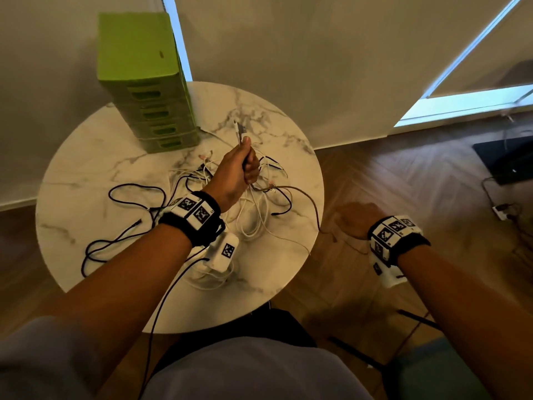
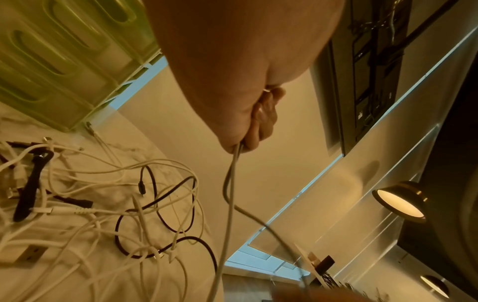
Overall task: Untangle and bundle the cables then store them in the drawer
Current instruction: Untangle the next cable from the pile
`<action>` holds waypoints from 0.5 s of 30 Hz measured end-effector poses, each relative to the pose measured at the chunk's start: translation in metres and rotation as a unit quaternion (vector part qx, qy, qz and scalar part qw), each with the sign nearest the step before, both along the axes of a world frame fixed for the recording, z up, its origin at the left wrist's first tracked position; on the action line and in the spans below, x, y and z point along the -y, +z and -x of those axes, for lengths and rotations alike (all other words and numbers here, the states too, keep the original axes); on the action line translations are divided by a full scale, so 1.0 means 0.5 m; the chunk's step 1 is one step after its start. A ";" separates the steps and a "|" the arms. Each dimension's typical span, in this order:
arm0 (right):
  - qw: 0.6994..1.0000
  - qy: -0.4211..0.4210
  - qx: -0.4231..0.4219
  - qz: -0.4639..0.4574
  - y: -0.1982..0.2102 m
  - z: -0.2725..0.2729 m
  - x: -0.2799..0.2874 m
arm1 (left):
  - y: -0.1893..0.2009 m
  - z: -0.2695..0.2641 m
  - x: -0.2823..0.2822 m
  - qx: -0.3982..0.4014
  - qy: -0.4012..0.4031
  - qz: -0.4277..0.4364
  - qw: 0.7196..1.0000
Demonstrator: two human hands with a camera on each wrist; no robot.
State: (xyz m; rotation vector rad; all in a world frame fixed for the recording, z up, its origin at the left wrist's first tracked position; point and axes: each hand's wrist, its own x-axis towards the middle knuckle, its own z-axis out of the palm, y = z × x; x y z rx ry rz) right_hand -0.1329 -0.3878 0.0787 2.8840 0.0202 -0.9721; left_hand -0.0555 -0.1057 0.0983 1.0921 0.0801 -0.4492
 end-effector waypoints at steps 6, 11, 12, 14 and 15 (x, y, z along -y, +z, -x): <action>0.918 0.004 0.137 -0.373 -0.003 -0.021 -0.183 | 0.030 0.029 -0.001 -0.035 -0.090 0.064 0.993; 0.890 -0.046 -0.064 -0.449 -0.033 -0.004 -0.278 | 0.071 0.024 -0.066 -0.008 -0.162 0.057 0.985; 0.888 -0.068 -0.097 -0.445 -0.036 0.000 -0.270 | 0.079 0.019 -0.088 -0.005 -0.174 0.049 0.984; 0.909 -0.054 -0.111 -0.398 -0.032 0.001 -0.245 | 0.091 0.006 -0.136 -0.005 -0.193 0.052 0.980; 0.925 -0.026 -0.091 -0.367 -0.028 -0.001 -0.229 | 0.097 0.000 -0.158 -0.002 -0.195 0.065 0.979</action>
